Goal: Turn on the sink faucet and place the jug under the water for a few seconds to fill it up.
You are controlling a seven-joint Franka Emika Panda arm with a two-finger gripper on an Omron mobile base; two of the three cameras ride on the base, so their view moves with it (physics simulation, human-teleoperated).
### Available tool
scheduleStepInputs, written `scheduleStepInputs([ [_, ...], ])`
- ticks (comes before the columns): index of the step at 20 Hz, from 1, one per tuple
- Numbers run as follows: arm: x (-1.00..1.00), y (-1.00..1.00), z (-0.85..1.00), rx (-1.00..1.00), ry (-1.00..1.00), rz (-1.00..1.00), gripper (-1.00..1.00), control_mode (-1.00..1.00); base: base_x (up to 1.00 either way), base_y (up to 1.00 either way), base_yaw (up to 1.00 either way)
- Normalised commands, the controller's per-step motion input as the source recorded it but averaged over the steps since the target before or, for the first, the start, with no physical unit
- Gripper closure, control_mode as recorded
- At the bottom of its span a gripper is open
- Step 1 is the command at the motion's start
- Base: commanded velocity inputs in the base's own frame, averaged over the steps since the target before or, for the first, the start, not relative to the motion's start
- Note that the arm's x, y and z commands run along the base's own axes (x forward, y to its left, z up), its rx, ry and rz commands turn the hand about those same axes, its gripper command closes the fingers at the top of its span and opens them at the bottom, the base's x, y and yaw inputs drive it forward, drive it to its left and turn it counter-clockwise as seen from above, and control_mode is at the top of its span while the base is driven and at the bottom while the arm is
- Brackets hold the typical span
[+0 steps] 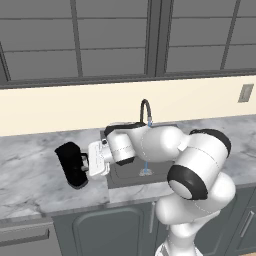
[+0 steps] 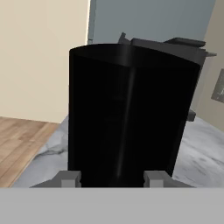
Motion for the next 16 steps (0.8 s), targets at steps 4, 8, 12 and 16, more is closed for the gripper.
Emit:
scheduleStepInputs([
  [4, -0.01, -0.17, 0.07, 0.02, -0.03, 0.0, 1.0, -1.0, 0.0, 0.0, 0.0],
  [8, -0.01, -0.44, 0.31, 0.03, -0.08, 0.0, 1.0, -1.0, 0.0, 0.0, 0.0],
  [12, 0.0, -0.51, 0.25, 0.04, -0.05, 0.0, 1.0, -1.0, 0.0, 0.0, 0.0],
  [16, 0.0, -0.29, 0.04, 0.01, 0.01, 0.0, 1.0, -1.0, 0.0, 0.0, 0.0],
])
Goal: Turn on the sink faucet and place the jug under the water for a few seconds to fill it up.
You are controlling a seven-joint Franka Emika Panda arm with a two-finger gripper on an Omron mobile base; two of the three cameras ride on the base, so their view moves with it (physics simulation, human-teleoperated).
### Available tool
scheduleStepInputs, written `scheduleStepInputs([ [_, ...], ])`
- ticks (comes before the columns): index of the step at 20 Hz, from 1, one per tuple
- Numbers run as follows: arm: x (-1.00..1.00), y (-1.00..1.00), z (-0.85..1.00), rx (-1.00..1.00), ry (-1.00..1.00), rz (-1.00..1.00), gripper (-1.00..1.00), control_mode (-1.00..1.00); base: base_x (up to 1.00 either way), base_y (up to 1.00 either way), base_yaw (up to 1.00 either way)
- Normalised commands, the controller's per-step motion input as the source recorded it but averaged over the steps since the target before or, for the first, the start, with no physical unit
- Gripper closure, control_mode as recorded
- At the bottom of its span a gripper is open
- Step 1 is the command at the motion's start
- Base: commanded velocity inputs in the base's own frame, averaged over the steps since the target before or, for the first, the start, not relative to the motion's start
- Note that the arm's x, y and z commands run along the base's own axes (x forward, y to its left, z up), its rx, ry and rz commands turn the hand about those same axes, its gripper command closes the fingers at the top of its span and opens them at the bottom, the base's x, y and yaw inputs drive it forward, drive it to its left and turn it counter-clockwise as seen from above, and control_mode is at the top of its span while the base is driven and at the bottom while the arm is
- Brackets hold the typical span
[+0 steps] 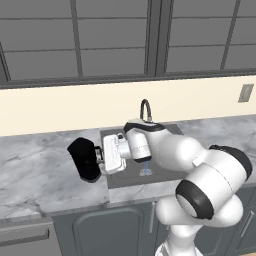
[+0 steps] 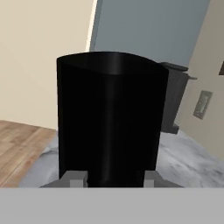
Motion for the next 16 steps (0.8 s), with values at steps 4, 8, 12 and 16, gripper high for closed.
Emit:
scheduleStepInputs([
  [4, 0.0, -0.22, 0.02, 0.0, 0.01, 0.0, 1.0, -1.0, 0.0, 0.0, 0.0],
  [8, 0.0, -0.4, 0.04, 0.01, 0.0, 0.0, 1.0, -1.0, 0.0, 0.0, 0.0],
  [12, 0.0, -0.58, 0.0, 0.03, 0.02, 0.0, 1.0, -1.0, 0.0, 0.0, 0.0],
  [16, 0.0, -0.58, 0.0, 0.05, 0.01, 0.0, 1.0, -1.0, 0.0, 0.0, 0.0],
])
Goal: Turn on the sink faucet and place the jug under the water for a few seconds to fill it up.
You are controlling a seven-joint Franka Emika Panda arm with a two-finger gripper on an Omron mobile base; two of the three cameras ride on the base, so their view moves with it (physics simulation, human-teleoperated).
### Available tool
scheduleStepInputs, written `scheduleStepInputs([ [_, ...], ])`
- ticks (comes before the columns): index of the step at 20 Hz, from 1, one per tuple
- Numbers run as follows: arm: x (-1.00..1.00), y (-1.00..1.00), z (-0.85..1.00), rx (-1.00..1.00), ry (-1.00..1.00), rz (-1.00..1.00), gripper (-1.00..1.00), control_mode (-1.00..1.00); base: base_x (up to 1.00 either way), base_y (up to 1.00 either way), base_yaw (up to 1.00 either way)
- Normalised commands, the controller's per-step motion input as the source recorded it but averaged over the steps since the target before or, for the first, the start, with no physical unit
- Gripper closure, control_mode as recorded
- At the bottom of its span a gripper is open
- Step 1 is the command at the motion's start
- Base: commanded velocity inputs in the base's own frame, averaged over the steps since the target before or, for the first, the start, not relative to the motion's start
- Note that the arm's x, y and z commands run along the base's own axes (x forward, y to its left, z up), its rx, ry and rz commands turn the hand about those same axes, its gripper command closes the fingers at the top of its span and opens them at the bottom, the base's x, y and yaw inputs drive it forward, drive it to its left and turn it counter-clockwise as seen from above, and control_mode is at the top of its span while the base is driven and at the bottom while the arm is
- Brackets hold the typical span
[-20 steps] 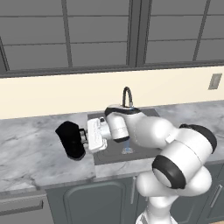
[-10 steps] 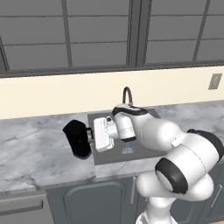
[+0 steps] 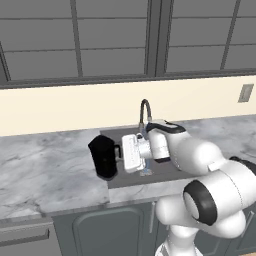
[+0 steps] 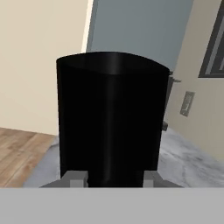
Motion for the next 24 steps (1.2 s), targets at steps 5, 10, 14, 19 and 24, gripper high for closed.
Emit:
scheduleStepInputs([
  [5, 0.0, -0.53, -0.02, 0.04, 0.0, 0.0, 1.0, -1.0, 0.0, 0.0, 0.0],
  [10, 0.0, -0.56, -0.01, 0.04, 0.0, 0.0, 1.0, -1.0, 0.0, 0.0, 0.0],
  [14, 0.16, -0.54, 0.0, 0.01, 0.0, 0.0, 1.0, -1.0, 0.0, 0.0, 0.0],
  [19, 0.25, -0.55, 0.0, 0.02, 0.0, 0.0, 1.0, -1.0, 0.0, 0.0, 0.0],
  [24, 0.22, -0.4, -0.12, 0.0, 0.0, 0.0, 1.0, -1.0, 0.0, 0.0, 0.0],
])
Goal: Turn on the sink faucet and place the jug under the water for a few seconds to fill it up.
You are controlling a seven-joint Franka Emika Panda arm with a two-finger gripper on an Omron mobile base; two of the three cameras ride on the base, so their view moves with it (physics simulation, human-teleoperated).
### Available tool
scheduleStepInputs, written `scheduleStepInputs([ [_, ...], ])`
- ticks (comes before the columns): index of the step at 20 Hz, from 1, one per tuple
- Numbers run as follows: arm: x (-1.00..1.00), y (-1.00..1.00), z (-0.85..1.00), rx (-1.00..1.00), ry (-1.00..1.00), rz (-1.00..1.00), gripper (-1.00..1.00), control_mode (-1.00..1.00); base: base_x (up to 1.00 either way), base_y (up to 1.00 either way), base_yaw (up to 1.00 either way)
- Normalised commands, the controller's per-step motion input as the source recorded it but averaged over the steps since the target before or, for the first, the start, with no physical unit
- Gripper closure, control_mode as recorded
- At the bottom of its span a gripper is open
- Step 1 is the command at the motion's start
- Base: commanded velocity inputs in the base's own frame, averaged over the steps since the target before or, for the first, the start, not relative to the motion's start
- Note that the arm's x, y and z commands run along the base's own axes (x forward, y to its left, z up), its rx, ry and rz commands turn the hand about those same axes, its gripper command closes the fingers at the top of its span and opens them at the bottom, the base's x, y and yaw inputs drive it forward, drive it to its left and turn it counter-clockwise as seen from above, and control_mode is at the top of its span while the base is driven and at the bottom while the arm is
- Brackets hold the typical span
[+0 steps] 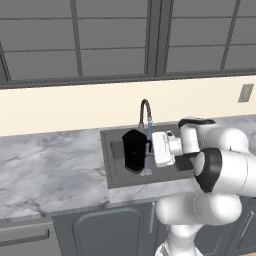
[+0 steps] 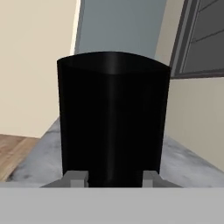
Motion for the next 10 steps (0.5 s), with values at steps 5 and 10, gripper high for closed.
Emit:
scheduleStepInputs([
  [5, 0.22, -0.36, -0.13, 0.0, 0.0, 0.0, 1.0, -1.0, 0.0, 0.0, 0.0],
  [10, 0.31, -0.27, -0.11, 0.0, 0.0, 0.0, 1.0, -1.0, 0.0, 0.0, 0.0],
])
